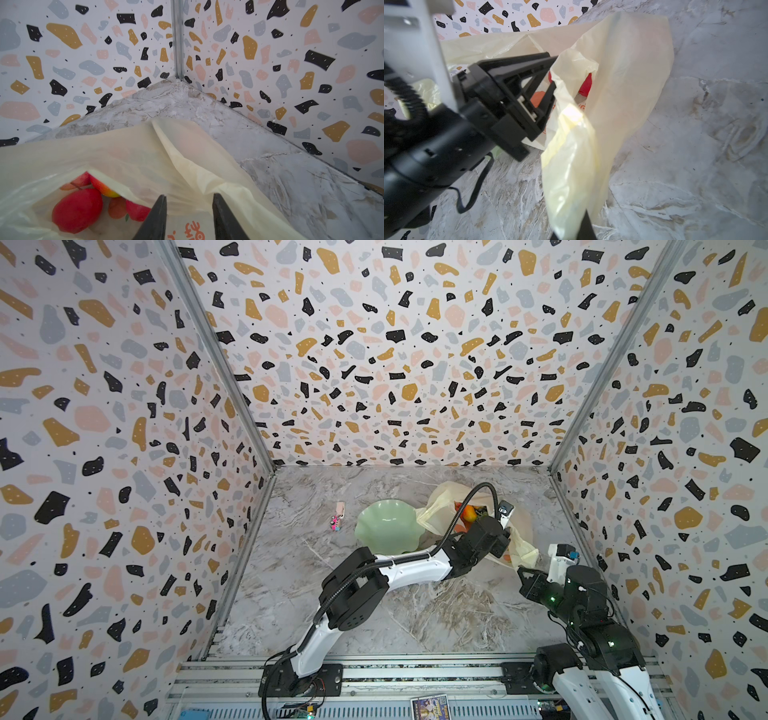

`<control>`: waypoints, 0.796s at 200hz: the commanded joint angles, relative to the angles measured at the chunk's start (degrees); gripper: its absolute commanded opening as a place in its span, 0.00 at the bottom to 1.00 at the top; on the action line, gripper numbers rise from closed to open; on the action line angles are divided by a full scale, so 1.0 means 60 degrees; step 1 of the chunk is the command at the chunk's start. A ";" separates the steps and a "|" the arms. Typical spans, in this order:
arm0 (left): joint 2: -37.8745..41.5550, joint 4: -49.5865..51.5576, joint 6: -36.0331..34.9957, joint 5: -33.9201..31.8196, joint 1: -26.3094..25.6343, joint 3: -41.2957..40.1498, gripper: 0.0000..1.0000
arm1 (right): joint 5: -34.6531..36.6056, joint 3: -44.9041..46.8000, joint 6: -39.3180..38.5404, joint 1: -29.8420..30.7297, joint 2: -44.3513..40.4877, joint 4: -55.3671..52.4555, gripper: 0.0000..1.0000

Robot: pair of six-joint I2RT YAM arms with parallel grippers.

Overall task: Take fruits out of the plastic bag
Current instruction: Adjust the plastic bag at the center of the board.

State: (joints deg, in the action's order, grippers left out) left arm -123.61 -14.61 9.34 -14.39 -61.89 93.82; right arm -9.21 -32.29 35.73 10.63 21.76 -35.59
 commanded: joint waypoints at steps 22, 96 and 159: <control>0.0078 -0.1364 0.0623 -0.0280 0.0105 -0.2307 0.51 | 0.0347 -0.0323 -0.0058 0.0044 -0.0093 -0.0132 0.03; 0.0270 -0.2483 0.1110 -0.0500 0.0277 -0.4066 0.54 | 0.0519 -0.0766 -0.0256 0.0044 0.0277 0.0047 0.02; -0.0138 -0.1683 0.0169 -0.0375 0.0280 -0.1370 0.57 | 0.0029 -0.0222 -0.0005 0.0044 0.0248 0.0270 0.03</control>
State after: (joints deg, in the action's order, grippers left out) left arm -123.15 -24.53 13.15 -15.68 -60.42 77.56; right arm -7.62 -34.61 35.31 10.63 23.20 -35.03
